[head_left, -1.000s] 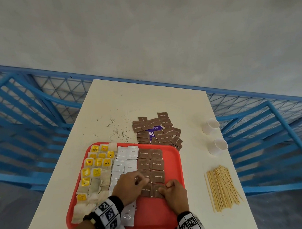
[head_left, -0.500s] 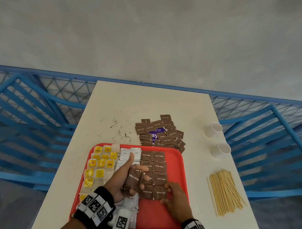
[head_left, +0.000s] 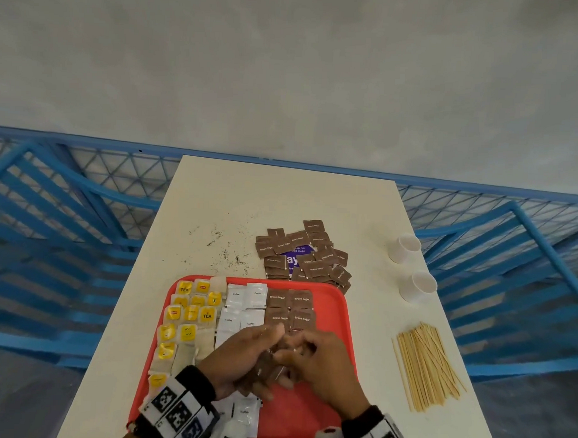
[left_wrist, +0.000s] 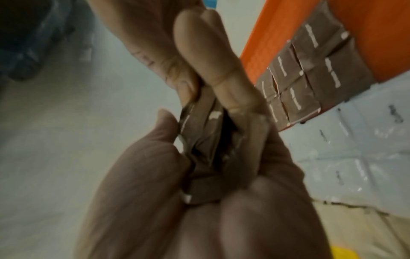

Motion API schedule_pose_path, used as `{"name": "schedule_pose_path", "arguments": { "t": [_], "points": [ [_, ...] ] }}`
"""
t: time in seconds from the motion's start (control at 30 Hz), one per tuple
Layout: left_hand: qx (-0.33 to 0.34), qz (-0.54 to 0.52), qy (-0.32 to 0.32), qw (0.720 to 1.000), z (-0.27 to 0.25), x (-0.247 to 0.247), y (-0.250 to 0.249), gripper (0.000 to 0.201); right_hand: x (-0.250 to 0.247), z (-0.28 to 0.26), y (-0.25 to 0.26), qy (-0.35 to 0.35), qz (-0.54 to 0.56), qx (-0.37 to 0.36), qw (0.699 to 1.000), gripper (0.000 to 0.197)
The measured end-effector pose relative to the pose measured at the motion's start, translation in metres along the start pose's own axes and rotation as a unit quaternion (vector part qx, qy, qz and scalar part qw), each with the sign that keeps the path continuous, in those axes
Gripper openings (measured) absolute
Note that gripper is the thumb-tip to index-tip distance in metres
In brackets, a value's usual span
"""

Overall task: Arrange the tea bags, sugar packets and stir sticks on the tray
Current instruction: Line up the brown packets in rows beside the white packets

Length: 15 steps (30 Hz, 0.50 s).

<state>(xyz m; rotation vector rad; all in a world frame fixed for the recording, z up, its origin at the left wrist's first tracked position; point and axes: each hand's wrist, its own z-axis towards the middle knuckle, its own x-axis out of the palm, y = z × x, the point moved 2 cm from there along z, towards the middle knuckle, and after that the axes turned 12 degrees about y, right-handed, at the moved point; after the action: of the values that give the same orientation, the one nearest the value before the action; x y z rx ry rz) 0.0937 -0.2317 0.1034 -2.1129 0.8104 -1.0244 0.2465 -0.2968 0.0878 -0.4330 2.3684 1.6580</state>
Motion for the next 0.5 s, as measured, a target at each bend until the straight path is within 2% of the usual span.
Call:
{"name": "schedule_pose_path", "arguments": {
  "t": [0.1, 0.2, 0.33, 0.5],
  "points": [
    [0.046, 0.098, -0.071, 0.992, -0.003, -0.007, 0.001, 0.029, -0.008, -0.006, 0.003, 0.024, 0.058, 0.002, 0.998, 0.01],
    [0.084, 0.123, -0.11, 0.983, -0.005, -0.014, 0.004, 0.02, -0.013, -0.007, 0.005, 0.034, 0.101, 0.007, 0.994, 0.01],
    [0.085, 0.097, -0.138, 0.982, -0.006, -0.012, 0.005, 0.027, -0.008, -0.003, 0.004, 0.004, 0.206, 0.016, 0.978, 0.014],
    [0.089, 0.081, -0.188, 0.975, -0.009, -0.012, 0.006, 0.035, -0.002, -0.002, 0.008, -0.05, 0.148, 0.005, 0.988, 0.011]
  ]
}}
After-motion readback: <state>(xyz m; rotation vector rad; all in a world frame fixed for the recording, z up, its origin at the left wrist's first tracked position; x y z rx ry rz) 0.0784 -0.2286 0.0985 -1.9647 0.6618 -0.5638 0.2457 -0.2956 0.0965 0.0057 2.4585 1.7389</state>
